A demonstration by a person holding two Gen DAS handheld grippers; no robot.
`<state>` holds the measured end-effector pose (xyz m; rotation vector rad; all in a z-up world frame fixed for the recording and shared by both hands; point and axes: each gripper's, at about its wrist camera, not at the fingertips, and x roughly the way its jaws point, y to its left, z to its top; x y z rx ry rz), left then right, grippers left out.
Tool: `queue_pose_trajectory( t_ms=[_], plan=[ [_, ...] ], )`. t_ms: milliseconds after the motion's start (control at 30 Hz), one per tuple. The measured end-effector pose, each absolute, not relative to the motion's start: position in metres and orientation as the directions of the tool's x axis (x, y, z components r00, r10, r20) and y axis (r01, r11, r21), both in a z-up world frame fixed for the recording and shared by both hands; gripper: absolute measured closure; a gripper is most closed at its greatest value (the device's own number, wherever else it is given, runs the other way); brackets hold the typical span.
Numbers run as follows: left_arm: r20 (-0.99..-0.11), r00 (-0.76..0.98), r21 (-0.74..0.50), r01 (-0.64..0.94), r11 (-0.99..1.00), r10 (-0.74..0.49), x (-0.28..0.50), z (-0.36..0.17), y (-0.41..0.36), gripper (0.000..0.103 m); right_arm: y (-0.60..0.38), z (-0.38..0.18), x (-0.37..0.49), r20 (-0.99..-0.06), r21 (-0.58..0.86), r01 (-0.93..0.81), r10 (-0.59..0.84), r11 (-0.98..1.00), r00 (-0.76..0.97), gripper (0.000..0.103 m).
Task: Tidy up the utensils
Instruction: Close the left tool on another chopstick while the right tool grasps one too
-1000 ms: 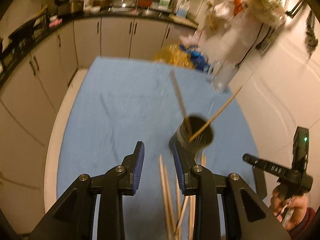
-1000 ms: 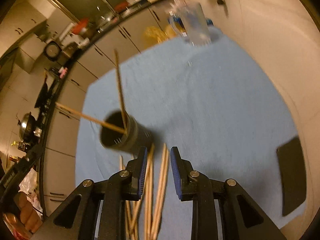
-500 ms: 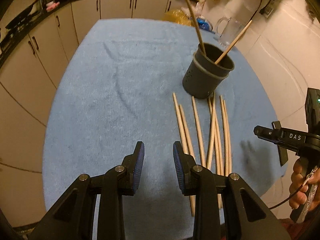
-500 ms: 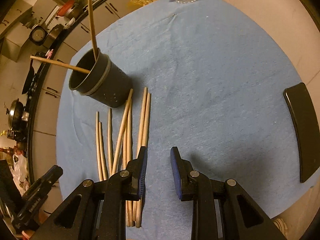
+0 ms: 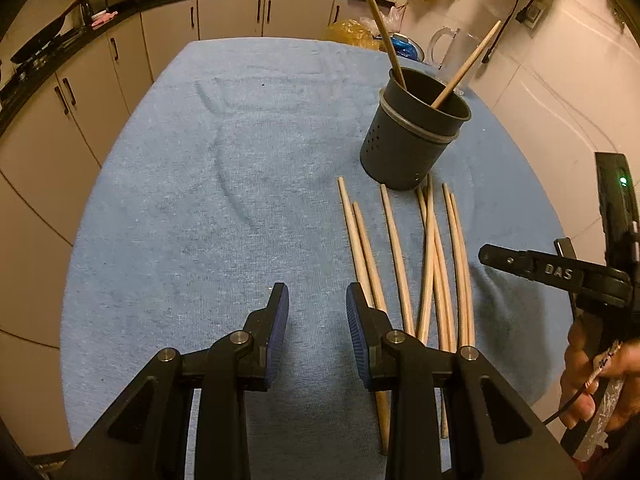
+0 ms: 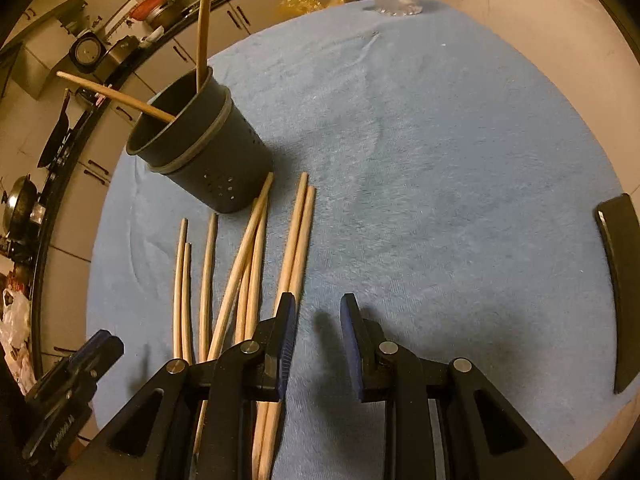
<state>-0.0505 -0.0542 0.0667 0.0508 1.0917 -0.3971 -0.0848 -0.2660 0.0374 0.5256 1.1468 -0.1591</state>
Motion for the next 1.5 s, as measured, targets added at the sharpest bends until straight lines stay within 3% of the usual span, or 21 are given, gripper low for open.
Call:
queue_pose_trajectory(
  t_ms=[300, 467, 733, 1067, 1333, 1500],
  plan=[
    [-0.876, 0.407, -0.141, 0.298, 0.944, -0.259, -0.047, 0.064, -0.042, 0.074, -0.261, 0.025, -0.067, -0.911, 0.304, 0.371, 0.154, 0.877, 0.383, 0.086],
    [-0.881, 0.399, -0.143, 0.286, 0.947, -0.253, -0.046, 0.06, -0.042, 0.074, -0.258, 0.024, -0.056, -0.918, 0.27, 0.363, 0.124, 0.892, 0.378, 0.095],
    [-0.886, 0.367, -0.178, 0.299, 0.938, -0.285, -0.03, 0.053, -0.056, 0.074, -0.256, 0.025, -0.054, -0.921, 0.206, 0.32, 0.073, 0.925, 0.382, 0.095],
    [-0.913, 0.264, -0.217, 0.327, 0.92, -0.31, -0.002, 0.034, -0.091, 0.074, -0.291, 0.031, -0.087, -0.924, 0.228, 0.378, 0.077, 0.897, 0.375, 0.096],
    [-0.93, 0.256, -0.177, 0.314, 0.933, -0.263, 0.011, 0.025, -0.102, 0.085, -0.306, 0.035, -0.102, -0.918, 0.237, 0.38, 0.077, 0.894, 0.39, 0.096],
    [-0.941, 0.264, -0.117, 0.33, 0.937, -0.21, 0.021, 0.024, -0.116, 0.085, -0.313, 0.033, -0.101, -0.921, 0.242, 0.368, 0.093, 0.898, 0.378, 0.096]
  ],
)
